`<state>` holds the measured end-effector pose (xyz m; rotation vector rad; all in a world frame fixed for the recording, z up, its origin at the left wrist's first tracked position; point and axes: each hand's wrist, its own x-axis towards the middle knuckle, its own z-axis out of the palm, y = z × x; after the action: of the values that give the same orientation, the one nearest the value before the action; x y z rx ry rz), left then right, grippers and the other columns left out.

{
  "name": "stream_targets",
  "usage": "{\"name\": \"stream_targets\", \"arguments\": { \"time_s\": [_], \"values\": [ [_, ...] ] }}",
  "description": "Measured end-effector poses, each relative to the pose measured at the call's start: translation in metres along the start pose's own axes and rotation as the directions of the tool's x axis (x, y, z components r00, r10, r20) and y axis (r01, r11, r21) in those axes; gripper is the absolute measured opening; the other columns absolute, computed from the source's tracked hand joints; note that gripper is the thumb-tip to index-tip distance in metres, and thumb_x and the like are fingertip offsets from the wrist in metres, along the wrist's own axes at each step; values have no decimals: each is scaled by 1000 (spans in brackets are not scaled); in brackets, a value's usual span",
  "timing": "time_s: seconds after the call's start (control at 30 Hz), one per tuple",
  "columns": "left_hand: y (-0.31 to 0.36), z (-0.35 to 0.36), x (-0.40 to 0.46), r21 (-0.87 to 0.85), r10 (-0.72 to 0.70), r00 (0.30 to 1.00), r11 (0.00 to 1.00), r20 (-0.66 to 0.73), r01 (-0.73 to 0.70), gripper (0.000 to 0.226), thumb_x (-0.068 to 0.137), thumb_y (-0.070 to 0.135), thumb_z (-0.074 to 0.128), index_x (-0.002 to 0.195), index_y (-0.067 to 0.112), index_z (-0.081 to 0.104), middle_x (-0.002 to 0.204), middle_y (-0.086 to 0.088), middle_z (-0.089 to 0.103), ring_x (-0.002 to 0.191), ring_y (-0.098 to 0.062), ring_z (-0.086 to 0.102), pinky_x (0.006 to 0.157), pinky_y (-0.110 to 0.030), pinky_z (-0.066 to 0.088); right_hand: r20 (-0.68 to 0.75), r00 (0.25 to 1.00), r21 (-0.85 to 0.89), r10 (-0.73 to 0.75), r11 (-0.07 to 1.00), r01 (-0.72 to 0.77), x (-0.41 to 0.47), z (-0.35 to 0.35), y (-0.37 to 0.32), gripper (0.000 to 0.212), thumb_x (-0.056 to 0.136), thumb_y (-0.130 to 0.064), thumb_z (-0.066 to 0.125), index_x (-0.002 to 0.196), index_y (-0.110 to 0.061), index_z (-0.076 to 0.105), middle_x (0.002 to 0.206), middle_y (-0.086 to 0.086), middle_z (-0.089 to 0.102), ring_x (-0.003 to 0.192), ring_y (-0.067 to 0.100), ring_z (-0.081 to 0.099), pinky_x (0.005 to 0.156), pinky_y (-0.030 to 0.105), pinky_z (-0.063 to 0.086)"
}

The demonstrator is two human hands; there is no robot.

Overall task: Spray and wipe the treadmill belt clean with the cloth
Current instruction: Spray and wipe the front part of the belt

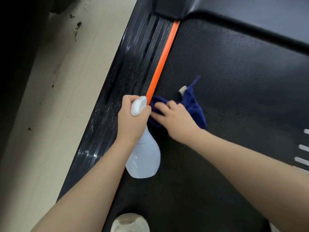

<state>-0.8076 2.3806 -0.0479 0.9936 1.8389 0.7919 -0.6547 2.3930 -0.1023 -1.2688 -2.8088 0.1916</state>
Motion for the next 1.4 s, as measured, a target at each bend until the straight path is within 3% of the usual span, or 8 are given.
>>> {"name": "stream_targets", "arguments": {
  "time_s": [0.23,0.43,0.6,0.8,0.93,1.13,1.3,1.4],
  "values": [
    [2,1,-1,16,-3,1000,1000,-7,3,26,84,14,66,106,16,52,92,10,56,82,-7,56,68,-24,48,-84,933,-20,351,935,-354,11,-1,25,50,74,-16,37,115,-13,66,111,14,63,85,40,60,57,36,44],
    [7,5,-2,42,-6,1000,999,-5,6,25,83,14,66,104,16,52,90,12,55,79,-3,54,64,-18,42,16,1000,-42,-10,999,10,-31,-9,33,45,77,-16,38,110,-20,69,111,14,63,85,37,54,60,39,47],
    [9,11,-3,54,18,996,998,87,-23,26,84,13,66,107,18,54,94,15,55,85,-2,54,67,-17,43,49,874,-58,484,875,-481,4,-15,54,49,82,-11,55,130,-22,54,131,16,48,101,41,49,76,45,41],
    [25,27,-6,59,88,985,994,146,-97,27,82,11,67,105,18,56,91,11,59,76,9,54,64,-12,43,-5,990,-64,140,988,-140,-51,-5,47,44,73,-15,50,113,-21,67,115,15,61,79,37,58,59,38,44],
    [30,36,-15,52,138,978,988,154,-148,27,82,8,68,102,21,54,81,16,56,74,14,54,63,-7,43,-25,809,-17,587,809,-588,-37,-9,73,52,75,-5,61,125,-18,59,128,20,52,89,42,53,68,43,41],
    [34,42,-8,89,98,985,990,144,-112,24,84,9,65,100,21,52,83,18,54,72,17,51,62,-5,39,40,999,-66,-12,998,14,-83,-12,55,44,75,-14,46,113,-23,68,114,14,62,81,38,60,58,36,45],
    [28,43,-7,95,112,980,987,162,-128,26,85,12,65,105,20,51,88,19,53,75,16,51,69,-14,43,-93,865,-35,492,867,-497,-52,-6,83,46,77,-6,55,120,-20,64,122,20,56,83,40,54,63,40,43],
    [29,45,-11,97,114,980,987,165,-131,26,84,12,65,103,23,52,88,20,54,76,16,52,67,-9,41,-146,907,-41,395,914,-404,-85,12,46,48,74,-10,51,119,-22,63,122,15,51,84,35,49,59,37,41]
  ]
}}
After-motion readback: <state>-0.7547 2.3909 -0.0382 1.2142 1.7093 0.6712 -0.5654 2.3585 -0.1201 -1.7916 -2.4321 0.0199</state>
